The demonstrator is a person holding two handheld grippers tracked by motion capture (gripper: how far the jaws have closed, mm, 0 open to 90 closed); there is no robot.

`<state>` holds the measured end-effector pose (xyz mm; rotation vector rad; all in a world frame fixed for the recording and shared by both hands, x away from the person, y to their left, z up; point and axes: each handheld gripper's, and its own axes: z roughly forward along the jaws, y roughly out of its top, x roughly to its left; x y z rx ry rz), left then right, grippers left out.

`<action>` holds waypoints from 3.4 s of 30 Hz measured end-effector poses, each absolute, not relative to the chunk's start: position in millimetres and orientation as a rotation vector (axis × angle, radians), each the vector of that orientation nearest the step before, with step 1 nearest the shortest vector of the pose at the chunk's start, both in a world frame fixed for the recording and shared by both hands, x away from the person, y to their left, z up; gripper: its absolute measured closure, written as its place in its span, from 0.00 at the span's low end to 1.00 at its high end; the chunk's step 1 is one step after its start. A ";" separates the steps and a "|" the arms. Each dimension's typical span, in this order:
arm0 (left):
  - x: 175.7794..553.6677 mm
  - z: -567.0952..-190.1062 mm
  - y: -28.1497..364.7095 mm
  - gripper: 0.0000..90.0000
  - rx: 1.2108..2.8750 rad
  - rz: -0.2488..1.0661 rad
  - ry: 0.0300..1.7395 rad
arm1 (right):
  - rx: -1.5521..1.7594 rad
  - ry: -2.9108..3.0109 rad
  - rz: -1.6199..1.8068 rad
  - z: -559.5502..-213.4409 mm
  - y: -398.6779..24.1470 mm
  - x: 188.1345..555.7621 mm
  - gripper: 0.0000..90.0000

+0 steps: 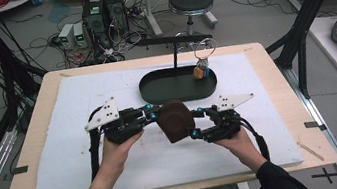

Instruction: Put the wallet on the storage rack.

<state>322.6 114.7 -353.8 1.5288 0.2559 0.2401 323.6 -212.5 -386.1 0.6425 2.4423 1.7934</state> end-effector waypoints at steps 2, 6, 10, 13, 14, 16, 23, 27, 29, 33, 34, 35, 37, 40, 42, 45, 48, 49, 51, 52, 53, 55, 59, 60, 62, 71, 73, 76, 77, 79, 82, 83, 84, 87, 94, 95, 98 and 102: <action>322.3 -354.2 113.6 0.97 1.519 0.231 0.253 | 0.626 2.470 1.818 -386.5 -212.5 324.2 0.48; 322.5 -355.7 113.5 0.97 1.501 0.214 0.247 | 0.590 2.496 1.830 -386.2 -213.0 324.2 0.66; 323.1 -357.4 114.9 0.97 1.511 0.210 0.239 | 0.564 2.514 1.833 -385.4 -215.7 325.7 0.75; 322.7 -357.4 114.7 0.96 1.540 0.228 0.216 | 0.550 2.531 1.802 -384.4 -216.9 325.2 0.77; 322.3 -356.7 115.0 0.95 1.553 0.233 0.219 | 0.539 2.527 1.788 -384.3 -217.3 325.4 0.77; 322.6 -354.7 116.5 0.84 1.574 0.249 0.226 | 0.530 2.545 1.742 -383.7 -218.1 324.8 0.78; 326.1 -348.4 121.6 0.42 1.743 0.222 0.243 | 0.500 2.592 1.715 -382.7 -220.7 326.0 0.78; 326.2 -345.9 121.8 0.39 1.796 0.177 0.214 | 0.464 2.623 1.678 -380.8 -218.7 326.2 0.78; 326.1 -344.9 119.6 0.38 1.812 0.139 0.206 | 0.448 2.632 1.676 -379.8 -217.3 325.5 0.78; 327.6 -342.8 112.5 0.37 1.856 0.070 0.209 | 0.425 2.660 1.643 -381.2 -214.2 324.4 0.78; 328.5 -342.7 110.3 0.37 1.863 0.053 0.213 | 0.421 2.671 1.639 -381.7 -212.9 323.8 0.78; 329.6 -342.8 108.1 0.37 1.872 0.041 0.217 | 0.413 2.678 1.633 -381.9 -211.7 323.0 0.78; 331.9 -343.9 104.3 0.37 1.892 0.003 0.221 | 0.385 2.688 1.635 -382.0 -209.3 322.1 0.78; 334.5 -346.1 99.6 0.39 1.914 -0.065 0.216 | 0.359 2.703 1.626 -381.9 -206.9 320.6 0.78; 334.5 -346.6 98.1 0.44 1.919 -0.076 0.211 | 0.349 2.712 1.617 -382.4 -205.6 319.8 0.78; 334.1 -347.2 97.7 0.59 1.919 -0.103 0.179 | 0.335 2.719 1.600 -383.0 -204.1 319.5 0.78; 334.8 -347.7 98.4 0.66 1.929 -0.123 0.173 | 0.308 2.730 1.586 -381.8 -203.6 319.3 0.77; 335.2 -348.1 99.4 0.69 1.930 -0.131 0.172 | 0.312 2.735 1.585 -381.4 -203.4 318.6 0.77; 335.7 -349.0 100.5 0.73 1.923 -0.141 0.169 | 0.299 2.733 1.581 -381.6 -202.5 318.0 0.77; 336.1 -349.8 101.1 0.74 1.916 -0.146 0.176 | 0.293 2.731 1.578 -381.7 -202.3 318.1 0.77; 337.0 -350.5 102.0 0.75 1.911 -0.147 0.174 | 0.302 2.727 1.579 -381.5 -202.3 317.9 0.76; 338.2 -352.4 103.4 0.76 1.888 -0.159 0.174 | 0.304 2.723 1.591 -380.7 -203.7 318.6 0.75; 340.2 -354.4 106.8 0.77 1.835 -0.158 0.172 | 0.304 2.679 1.627 -378.2 -207.0 318.4 0.70; 340.6 -354.5 108.3 0.77 1.824 -0.152 0.176 | 0.305 2.660 1.632 -377.4 -208.9 319.1 0.68; 341.5 -354.4 112.6 0.77 1.805 -0.119 0.183 | 0.344 2.622 1.661 -375.6 -214.3 321.5 0.60; 344.1 -354.1 134.6 0.78 1.678 0.060 0.253 | 0.556 2.428 1.718 -366.4 -252.6 330.8 0.46; 345.0 -354.1 138.2 0.78 1.652 0.083 0.262 | 0.605 2.381 1.713 -365.0 -261.6 332.4 0.46; 346.4 -354.5 142.2 0.78 1.617 0.114 0.282 | 0.655 2.321 1.705 -363.3 -275.6 335.1 0.46; 347.2 -354.7 143.4 0.78 1.607 0.117 0.288 | 0.678 2.304 1.703 -362.7 -280.1 335.7 0.46; 348.8 -355.1 145.3 0.78 1.586 0.135 0.301 | 0.713 2.265 1.685 -361.7 -288.9 337.2 0.44; 352.4 -356.2 145.8 0.78 1.552 0.162 0.317 | 0.765 2.222 1.661 -360.7 -301.1 339.4 0.43; 353.9 -356.8 145.3 0.78 1.542 0.172 0.324 | 0.788 2.205 1.654 -360.5 -304.9 339.9 0.42; 355.5 -357.5 144.3 0.78 1.538 0.180 0.331 | 0.809 2.194 1.652 -360.5 -308.8 340.4 0.42; 361.3 -359.9 139.8 0.78 1.526 0.205 0.343 | 0.857 2.155 1.636 -360.7 -318.6 341.6 0.42; 374.9 -367.0 124.9 0.78 1.506 0.239 0.370 | 0.913 2.111 1.610 -361.2 -332.6 343.7 0.42; 377.2 -368.4 122.2 0.78 1.505 0.243 0.379 | 0.919 2.108 1.606 -361.2 -333.8 343.8 0.42; 384.5 -372.6 114.4 0.78 1.506 0.257 0.397 | 0.935 2.099 1.596 -361.4 -337.0 344.6 0.42; 393.5 -376.6 105.9 0.78 1.515 0.276 0.419 | 0.950 2.086 1.588 -361.6 -341.1 345.3 0.42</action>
